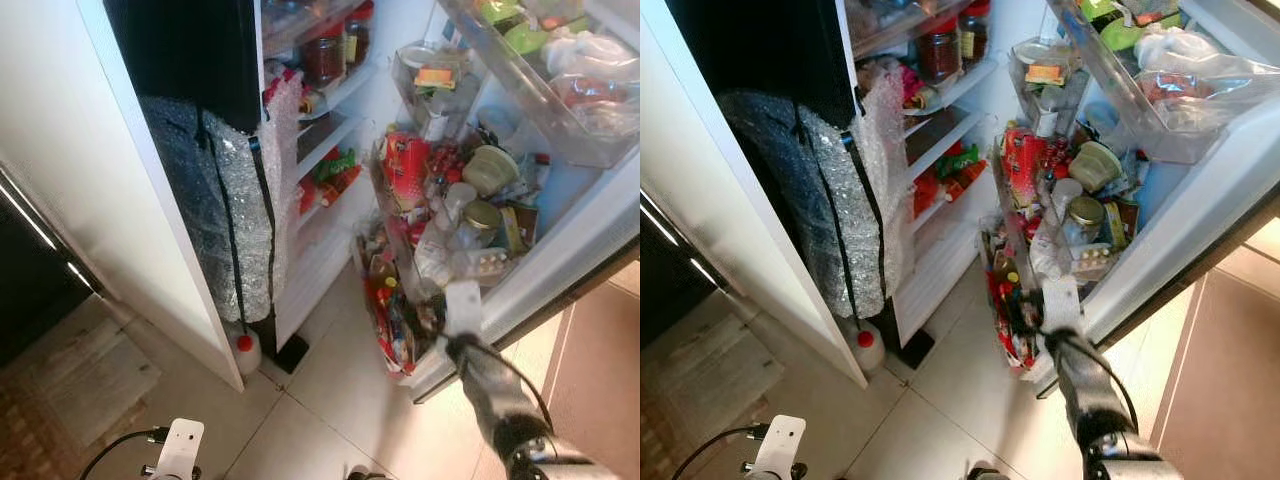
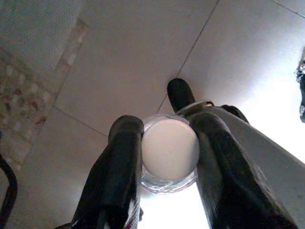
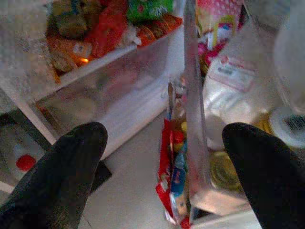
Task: Restocking fridge
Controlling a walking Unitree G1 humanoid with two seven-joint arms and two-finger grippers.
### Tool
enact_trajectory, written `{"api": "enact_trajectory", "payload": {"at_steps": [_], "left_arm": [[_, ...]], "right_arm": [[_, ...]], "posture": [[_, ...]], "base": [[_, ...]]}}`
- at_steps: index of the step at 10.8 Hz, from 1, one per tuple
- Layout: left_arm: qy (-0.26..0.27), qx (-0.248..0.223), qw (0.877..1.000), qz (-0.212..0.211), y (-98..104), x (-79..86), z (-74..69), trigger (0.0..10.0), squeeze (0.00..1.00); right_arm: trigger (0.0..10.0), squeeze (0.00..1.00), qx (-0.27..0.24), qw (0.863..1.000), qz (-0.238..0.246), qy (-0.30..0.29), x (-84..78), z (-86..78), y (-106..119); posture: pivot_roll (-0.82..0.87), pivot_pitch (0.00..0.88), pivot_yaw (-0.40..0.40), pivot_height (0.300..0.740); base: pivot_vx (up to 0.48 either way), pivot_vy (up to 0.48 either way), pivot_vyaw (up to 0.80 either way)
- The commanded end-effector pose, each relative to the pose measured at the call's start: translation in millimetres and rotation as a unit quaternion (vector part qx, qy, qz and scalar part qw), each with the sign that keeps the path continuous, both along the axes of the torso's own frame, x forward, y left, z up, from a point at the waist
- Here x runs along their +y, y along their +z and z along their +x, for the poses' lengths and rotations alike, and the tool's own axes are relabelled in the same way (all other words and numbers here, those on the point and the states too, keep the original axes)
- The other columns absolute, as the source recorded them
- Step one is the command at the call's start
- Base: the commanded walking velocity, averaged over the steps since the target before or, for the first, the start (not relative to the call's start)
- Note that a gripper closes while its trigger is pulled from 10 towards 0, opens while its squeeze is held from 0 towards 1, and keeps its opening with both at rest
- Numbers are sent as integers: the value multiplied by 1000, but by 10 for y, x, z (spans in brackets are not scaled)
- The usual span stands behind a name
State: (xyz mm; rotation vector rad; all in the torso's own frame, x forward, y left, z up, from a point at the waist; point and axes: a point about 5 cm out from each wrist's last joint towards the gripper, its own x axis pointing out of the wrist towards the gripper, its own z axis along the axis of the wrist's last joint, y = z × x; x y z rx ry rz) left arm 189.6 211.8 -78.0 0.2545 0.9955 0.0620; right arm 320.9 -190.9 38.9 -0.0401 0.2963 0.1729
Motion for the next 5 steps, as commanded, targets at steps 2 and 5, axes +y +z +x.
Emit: {"api": "enact_trajectory", "payload": {"at_steps": [2,5], "left_arm": [[4,15,1000,-6,-42,-20,-73,10000,0],[2,14,1000,-5,-42,-22,-73,10000,0]], "right_arm": [[10000,0,-13,1000,10,-4,-32,5,31],[10000,0,-49,998,9,-32,-95,54,137]], "posture": [[-141,179,-64,740],[-141,184,-64,740]], "base": [[0,0,0],[0,0,0]]}}
